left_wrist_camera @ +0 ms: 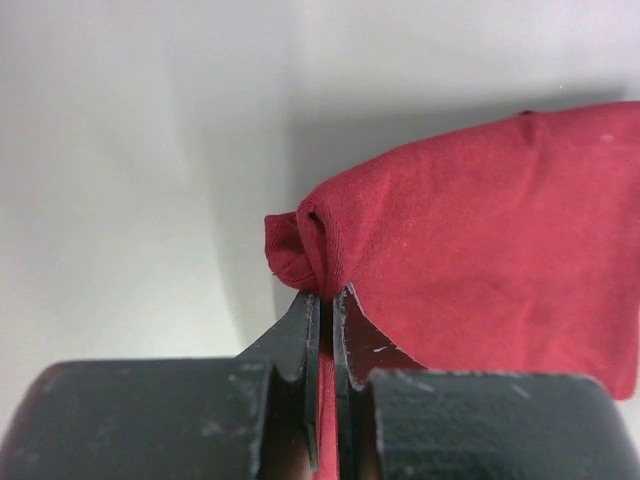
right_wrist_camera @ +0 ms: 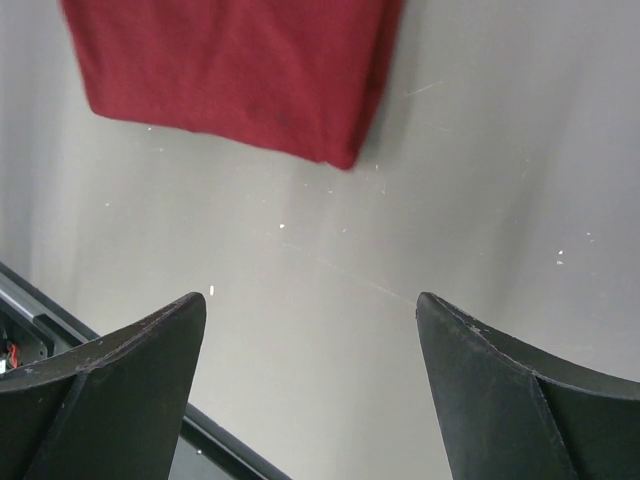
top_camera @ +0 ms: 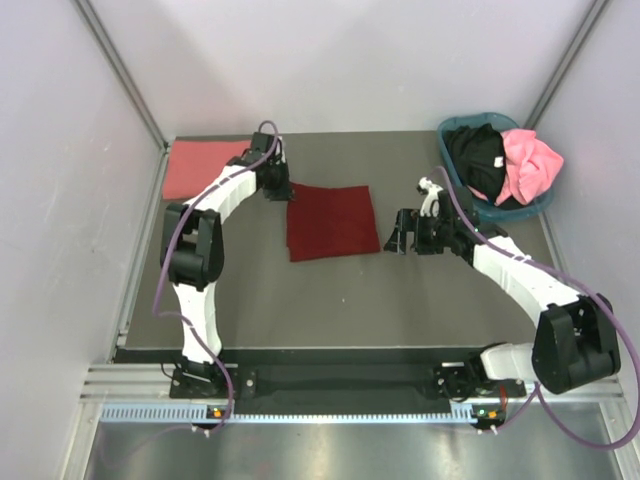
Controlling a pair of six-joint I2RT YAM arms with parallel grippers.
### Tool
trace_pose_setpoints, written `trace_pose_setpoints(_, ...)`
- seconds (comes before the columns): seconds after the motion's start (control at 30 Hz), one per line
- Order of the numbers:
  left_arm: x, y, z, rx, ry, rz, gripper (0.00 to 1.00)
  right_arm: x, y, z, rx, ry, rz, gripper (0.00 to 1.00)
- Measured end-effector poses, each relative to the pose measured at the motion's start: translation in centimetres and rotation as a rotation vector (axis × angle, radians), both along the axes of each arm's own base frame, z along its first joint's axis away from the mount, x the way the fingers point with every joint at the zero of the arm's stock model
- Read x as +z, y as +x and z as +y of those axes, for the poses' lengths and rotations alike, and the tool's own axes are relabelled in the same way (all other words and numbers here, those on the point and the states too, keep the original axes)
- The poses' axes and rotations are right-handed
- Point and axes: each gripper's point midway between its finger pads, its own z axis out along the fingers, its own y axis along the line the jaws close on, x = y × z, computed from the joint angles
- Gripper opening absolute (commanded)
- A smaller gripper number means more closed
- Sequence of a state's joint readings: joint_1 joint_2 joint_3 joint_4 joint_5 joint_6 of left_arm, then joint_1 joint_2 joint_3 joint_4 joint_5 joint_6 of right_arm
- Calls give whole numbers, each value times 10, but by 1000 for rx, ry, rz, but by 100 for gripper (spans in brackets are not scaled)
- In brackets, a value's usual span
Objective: Fold and stack the t-shirts
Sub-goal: Neatly place the folded tshirt to the corner
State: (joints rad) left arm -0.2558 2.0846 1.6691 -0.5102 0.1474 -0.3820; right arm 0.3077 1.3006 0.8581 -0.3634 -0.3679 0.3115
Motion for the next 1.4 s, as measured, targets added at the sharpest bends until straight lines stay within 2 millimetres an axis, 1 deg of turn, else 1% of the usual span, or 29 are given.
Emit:
trace_pose_setpoints(0.1, 22, 0, 10, 13, 48, -43, 0, 1, 0, 0, -2, 3, 1, 87)
trace_pose_setpoints(0.17, 37, 5, 19, 22, 93, -85, 0, 1, 0, 0, -3, 4, -2, 87)
trace_pose_setpoints(0.27, 51, 13, 33, 36, 171, -139, 0, 3, 0, 0, -3, 5, -5, 88)
trace_pose_setpoints(0.37, 61, 21, 53, 59, 281, -183, 0, 7, 1, 1, -3, 9, -13, 88)
trace_pose_setpoints(0.5, 76, 29, 78, 82, 378, -214, 0, 12, 3, 2, -2, 17, -26, 88)
trace_pose_setpoints(0.6, 98, 44, 101, 119, 431, -260, 0, 15, 4, 3, -1, 19, -33, 88)
trace_pose_setpoints(0.73, 133, 64, 132, 172, 494, -338, 0, 22, 11, 4, -1, 22, -50, 88)
trace_pose_setpoints(0.83, 150, 70, 152, 192, 550, -369, 0, 22, 16, 6, 0, 21, -51, 88)
trace_pose_setpoints(0.97, 157, 72, 166, 200, 607, -376, 0, 20, 19, 7, 0, 16, -41, 88)
trace_pose_setpoints(1.17, 164, 82, 177, 202, 638, -392, 0, 14, 24, 6, 6, 0, -36, 89)
trace_pose_setpoints(1.4, 185, 94, 190, 214, 658, -448, 0, 8, 24, 5, 10, -15, -24, 89)
